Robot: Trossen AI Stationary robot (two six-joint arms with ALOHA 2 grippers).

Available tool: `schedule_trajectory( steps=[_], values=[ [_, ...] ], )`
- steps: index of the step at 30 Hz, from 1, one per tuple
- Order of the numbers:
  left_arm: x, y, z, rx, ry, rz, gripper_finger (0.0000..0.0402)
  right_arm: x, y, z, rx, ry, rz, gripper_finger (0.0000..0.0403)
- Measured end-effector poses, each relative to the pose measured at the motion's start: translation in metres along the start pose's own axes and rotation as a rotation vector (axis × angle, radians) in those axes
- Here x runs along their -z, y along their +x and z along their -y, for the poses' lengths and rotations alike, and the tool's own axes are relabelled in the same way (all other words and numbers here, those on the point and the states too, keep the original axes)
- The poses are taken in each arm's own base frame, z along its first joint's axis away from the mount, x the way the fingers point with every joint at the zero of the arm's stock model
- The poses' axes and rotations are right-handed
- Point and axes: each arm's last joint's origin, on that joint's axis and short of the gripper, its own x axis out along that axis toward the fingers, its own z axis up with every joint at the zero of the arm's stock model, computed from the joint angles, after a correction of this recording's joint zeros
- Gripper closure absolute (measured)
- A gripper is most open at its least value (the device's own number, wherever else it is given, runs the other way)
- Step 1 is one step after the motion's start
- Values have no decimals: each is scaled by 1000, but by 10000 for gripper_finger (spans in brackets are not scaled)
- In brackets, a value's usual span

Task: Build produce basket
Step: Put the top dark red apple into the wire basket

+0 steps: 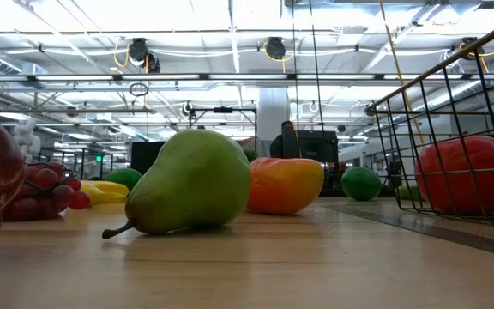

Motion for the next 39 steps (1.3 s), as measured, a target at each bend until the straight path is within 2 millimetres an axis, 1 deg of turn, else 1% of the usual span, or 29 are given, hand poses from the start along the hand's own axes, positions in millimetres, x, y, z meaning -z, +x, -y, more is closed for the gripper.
schedule_trajectory(
  steps=[5,15,21,25,30,32,37,39],
  values=[
    [0,0,0,0,0,0,5,0,0,0,1,-128,6,101],
    [-3,2,-5,-13,47,5,5,-3,0,-2,-7,-565,33,101],
    [-6,4,-11,-25,67,10,5,-10,-1,-7,-28,-707,119,101],
    [-9,7,-17,-11,66,2,5,-10,-1,-7,-28,-734,124,101],
    [-12,9,-23,0,67,-5,5,-9,1,-6,-27,-716,114,101],
    [-14,10,-25,7,65,-7,5,-8,2,-5,-27,-666,103,101],
    [-23,0,-28,17,53,5,5,-5,2,-4,-24,-489,67,101],
    [-24,-5,-31,2,61,-19,5,-2,2,-3,-20,-432,36,101]
  ],
)
